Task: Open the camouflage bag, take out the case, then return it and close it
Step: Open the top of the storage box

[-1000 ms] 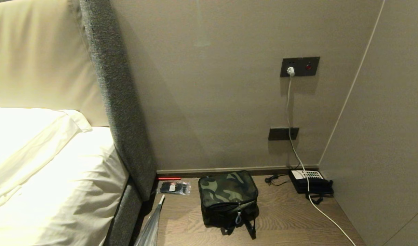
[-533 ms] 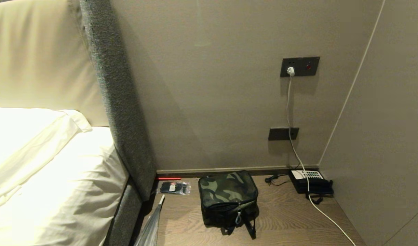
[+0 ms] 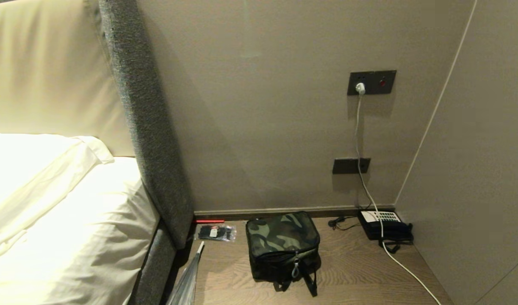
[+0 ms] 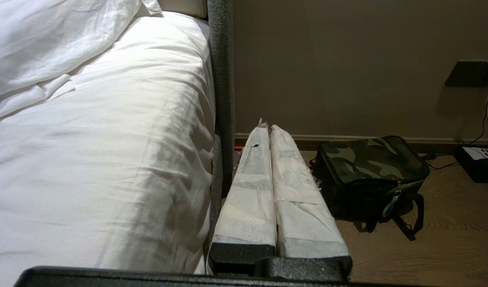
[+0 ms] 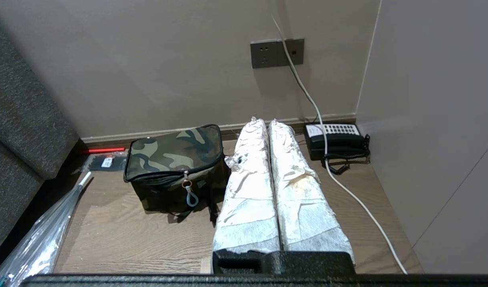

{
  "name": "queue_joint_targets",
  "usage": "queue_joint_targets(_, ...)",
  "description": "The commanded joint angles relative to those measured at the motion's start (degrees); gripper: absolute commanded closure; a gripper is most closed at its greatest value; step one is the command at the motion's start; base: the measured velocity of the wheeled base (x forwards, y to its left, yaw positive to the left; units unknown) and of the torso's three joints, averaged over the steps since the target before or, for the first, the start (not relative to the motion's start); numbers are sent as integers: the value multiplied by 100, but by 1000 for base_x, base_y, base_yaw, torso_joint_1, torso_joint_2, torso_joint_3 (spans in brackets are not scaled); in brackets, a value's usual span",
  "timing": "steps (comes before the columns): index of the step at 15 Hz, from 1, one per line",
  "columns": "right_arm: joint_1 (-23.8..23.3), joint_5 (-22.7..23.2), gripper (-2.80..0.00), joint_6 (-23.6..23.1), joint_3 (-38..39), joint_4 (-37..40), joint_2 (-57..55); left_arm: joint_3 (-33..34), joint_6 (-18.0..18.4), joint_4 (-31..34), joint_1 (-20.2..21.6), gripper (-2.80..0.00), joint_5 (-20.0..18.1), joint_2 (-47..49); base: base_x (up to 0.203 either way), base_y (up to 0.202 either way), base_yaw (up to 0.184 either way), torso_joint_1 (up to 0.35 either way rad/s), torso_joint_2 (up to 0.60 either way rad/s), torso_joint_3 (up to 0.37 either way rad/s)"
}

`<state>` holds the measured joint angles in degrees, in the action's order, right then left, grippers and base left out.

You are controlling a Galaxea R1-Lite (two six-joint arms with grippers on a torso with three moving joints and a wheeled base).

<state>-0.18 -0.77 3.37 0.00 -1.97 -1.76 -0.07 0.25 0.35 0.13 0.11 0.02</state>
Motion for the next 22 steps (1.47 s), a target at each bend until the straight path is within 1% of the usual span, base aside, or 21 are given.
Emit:
queue_joint_targets(1, 1, -2, 0, 6, 97, -5, -9, -1, 1, 0, 3, 0, -2, -2, 0, 0, 0, 0, 0, 0)
queue_joint_targets(22, 1, -2, 0, 6, 97, -5, -9, -1, 1, 0, 4, 0, -2, -2, 0, 0, 0, 0, 0, 0)
